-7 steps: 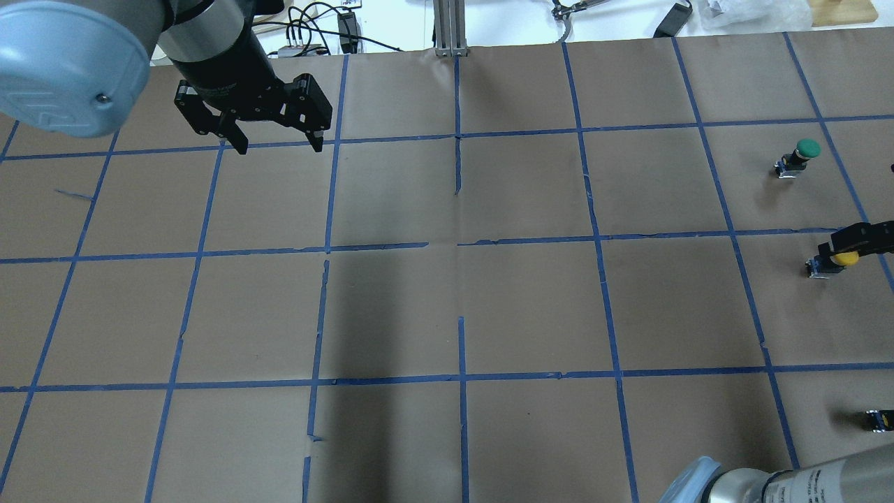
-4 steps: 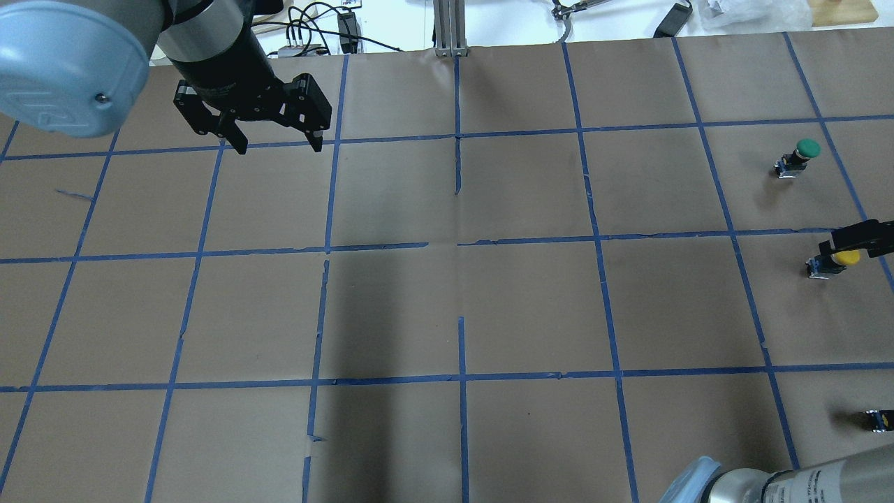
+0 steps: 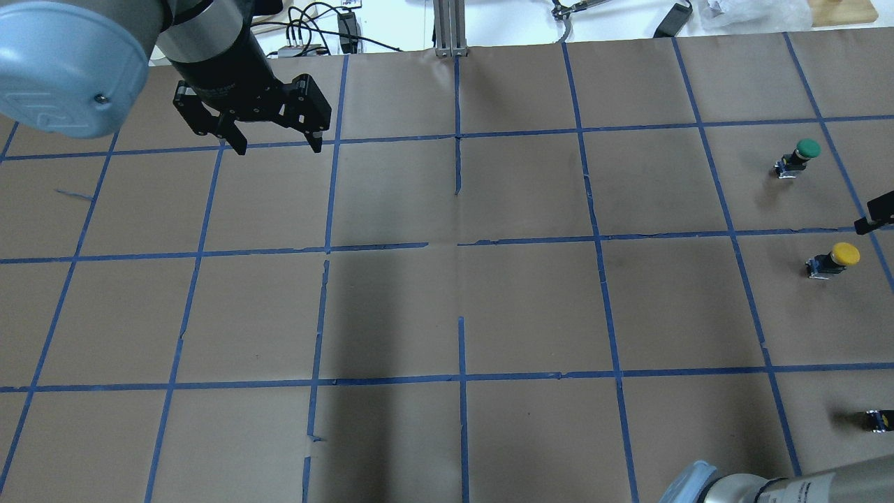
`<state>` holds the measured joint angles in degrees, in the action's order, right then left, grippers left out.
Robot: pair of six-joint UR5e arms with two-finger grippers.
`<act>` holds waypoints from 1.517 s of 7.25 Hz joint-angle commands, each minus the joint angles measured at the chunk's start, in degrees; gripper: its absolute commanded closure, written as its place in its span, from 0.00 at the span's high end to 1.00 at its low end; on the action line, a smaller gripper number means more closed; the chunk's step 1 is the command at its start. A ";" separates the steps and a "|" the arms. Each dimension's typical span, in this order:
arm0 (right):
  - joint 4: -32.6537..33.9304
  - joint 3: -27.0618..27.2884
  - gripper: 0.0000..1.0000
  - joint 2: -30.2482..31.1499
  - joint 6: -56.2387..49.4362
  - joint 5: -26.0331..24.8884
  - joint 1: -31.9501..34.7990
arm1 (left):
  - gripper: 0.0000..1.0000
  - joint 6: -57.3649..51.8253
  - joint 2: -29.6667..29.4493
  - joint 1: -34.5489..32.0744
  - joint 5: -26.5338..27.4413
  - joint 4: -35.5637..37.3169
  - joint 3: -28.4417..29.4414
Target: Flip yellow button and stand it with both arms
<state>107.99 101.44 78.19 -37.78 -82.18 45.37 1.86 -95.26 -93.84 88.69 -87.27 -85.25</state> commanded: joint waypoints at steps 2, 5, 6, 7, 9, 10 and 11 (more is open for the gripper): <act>-13.19 -9.31 0.99 3.62 18.11 -3.60 11.63 | 1.00 0.07 0.16 -0.02 0.08 -0.01 -0.01; -19.64 -9.59 0.99 11.88 39.04 -3.60 27.87 | 1.00 -0.02 0.33 0.07 0.17 -0.17 -0.01; -19.49 -9.59 0.99 13.38 40.23 -5.00 33.07 | 1.00 -0.02 0.60 0.15 0.08 -0.44 -0.01; -19.66 -9.68 0.99 14.00 43.55 -5.71 37.29 | 1.00 -0.02 0.77 0.15 0.08 -0.53 -0.01; -21.76 -9.51 1.00 17.68 46.39 -5.71 41.28 | 1.00 -0.02 0.95 0.15 -0.10 -0.62 -0.01; -23.08 -9.33 1.00 18.48 46.31 -5.80 41.47 | 1.00 -0.02 1.13 0.15 -0.10 -0.62 -0.01; -24.22 -8.89 1.00 19.10 45.96 -6.06 41.47 | 1.00 -0.89 0.95 0.15 -0.10 -0.36 -0.01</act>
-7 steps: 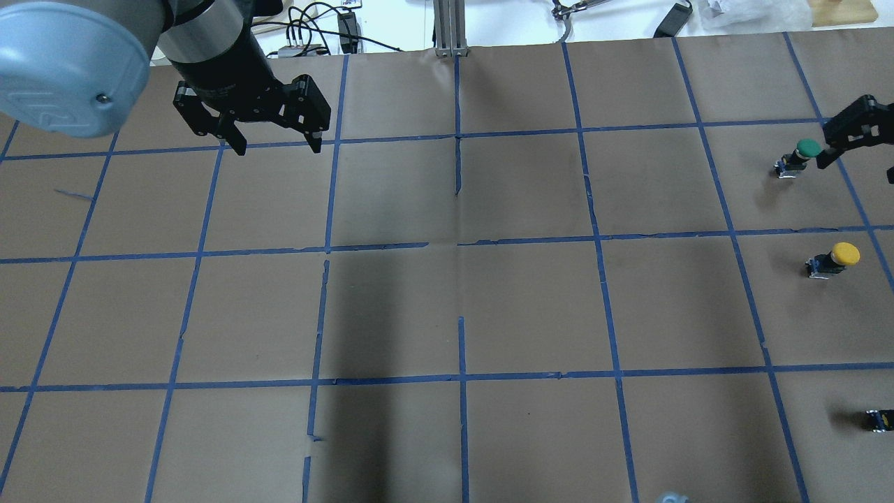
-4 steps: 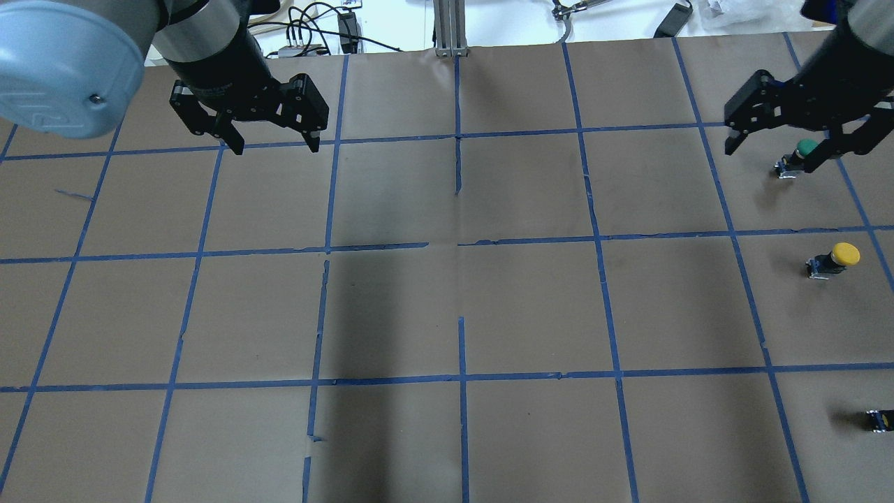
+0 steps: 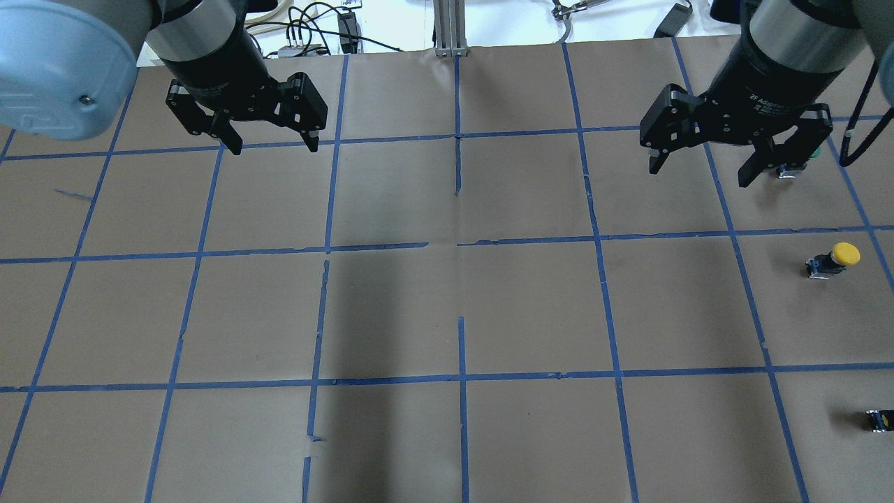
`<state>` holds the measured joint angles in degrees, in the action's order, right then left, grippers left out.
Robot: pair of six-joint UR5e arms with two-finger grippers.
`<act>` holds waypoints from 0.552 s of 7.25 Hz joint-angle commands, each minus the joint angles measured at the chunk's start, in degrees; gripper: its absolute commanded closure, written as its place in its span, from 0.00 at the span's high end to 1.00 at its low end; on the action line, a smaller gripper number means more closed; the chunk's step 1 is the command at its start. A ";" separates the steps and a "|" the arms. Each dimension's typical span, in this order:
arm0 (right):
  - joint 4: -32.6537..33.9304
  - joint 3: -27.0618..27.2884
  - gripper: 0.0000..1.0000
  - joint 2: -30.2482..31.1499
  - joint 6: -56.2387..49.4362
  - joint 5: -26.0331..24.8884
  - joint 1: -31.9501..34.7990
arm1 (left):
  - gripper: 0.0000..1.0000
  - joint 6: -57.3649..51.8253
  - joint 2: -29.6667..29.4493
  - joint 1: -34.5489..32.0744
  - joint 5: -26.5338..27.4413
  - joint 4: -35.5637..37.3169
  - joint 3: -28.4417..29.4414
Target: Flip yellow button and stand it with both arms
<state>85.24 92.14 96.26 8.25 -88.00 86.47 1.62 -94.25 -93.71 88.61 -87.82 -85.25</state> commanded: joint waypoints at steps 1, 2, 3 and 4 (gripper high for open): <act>-1.39 0.32 1.00 0.60 -0.95 -3.37 0.46 | 1.00 -0.82 0.12 0.02 0.07 0.20 0.00; -0.95 -0.37 1.00 -0.36 -0.61 -2.88 0.46 | 1.00 -0.83 0.12 0.02 0.07 0.20 0.00; -0.95 -0.64 1.00 -1.07 -0.52 -2.79 0.72 | 1.00 -0.83 -0.05 0.02 0.07 0.20 0.00; -0.95 -1.52 1.00 -2.03 0.01 -2.01 1.24 | 1.00 -0.83 0.12 -0.07 -0.01 0.02 0.00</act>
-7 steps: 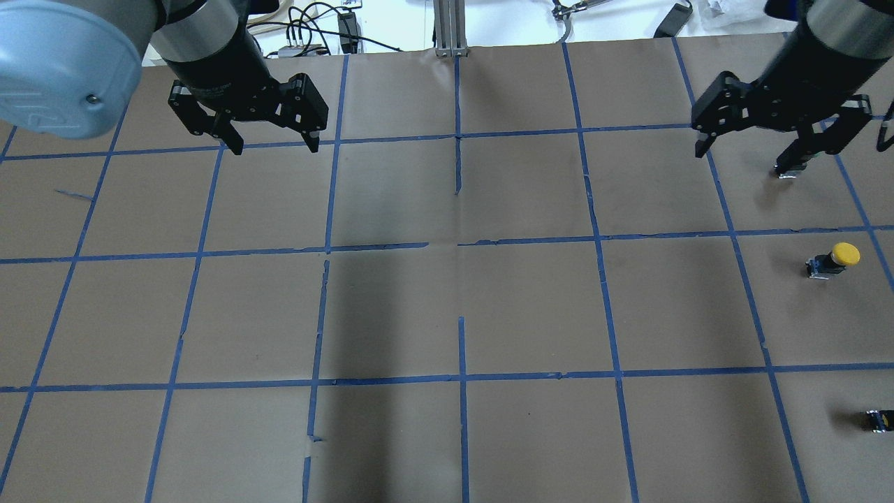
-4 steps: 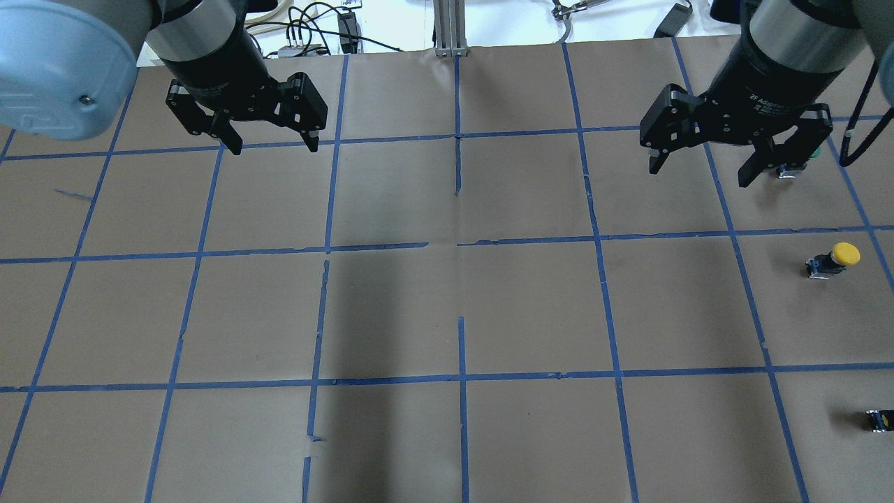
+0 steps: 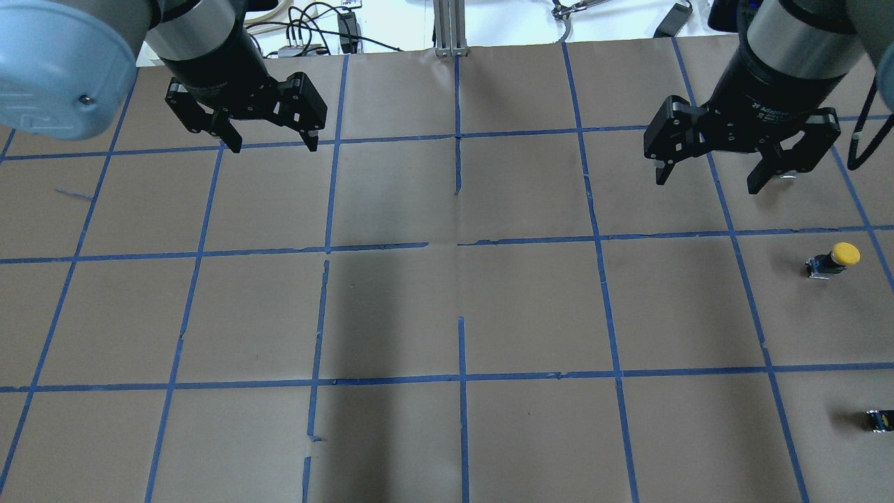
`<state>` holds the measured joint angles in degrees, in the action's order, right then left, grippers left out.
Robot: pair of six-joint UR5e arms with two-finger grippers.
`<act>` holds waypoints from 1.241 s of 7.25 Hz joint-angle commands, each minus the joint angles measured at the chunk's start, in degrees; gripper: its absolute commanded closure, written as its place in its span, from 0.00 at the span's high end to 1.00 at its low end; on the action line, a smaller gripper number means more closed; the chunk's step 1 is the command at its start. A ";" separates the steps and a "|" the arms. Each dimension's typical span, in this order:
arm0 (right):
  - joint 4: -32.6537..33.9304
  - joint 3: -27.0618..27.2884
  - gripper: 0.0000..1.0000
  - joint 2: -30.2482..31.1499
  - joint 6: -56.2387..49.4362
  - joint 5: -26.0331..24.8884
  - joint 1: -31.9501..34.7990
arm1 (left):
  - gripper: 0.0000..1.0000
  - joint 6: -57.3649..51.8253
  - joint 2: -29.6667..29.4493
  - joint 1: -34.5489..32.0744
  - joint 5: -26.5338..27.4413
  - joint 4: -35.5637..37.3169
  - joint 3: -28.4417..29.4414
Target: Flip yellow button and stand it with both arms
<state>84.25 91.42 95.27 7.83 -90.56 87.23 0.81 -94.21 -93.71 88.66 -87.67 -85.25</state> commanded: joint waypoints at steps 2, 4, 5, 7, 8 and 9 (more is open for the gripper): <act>-0.05 -1.34 1.00 -2.02 0.43 1.70 0.66 | 1.00 -0.02 -0.19 0.02 0.02 -0.30 -0.70; 0.03 -1.42 1.00 -2.20 0.43 1.79 0.74 | 1.00 -0.02 1.21 -0.16 -0.15 0.31 -4.90; -0.05 -1.34 1.00 -2.20 0.43 1.62 0.74 | 1.00 -0.02 1.74 0.02 -0.15 0.66 -5.97; 0.03 -1.42 1.00 -2.20 0.43 1.44 0.74 | 1.00 -0.02 1.66 0.11 0.02 0.49 -5.10; 0.03 -1.42 1.00 -2.20 0.43 0.92 0.66 | 1.00 0.07 1.74 0.02 0.20 -0.47 -4.58; 0.21 -1.34 1.00 -2.20 0.43 0.82 0.74 | 1.00 0.16 1.66 -0.07 0.20 -1.00 -4.22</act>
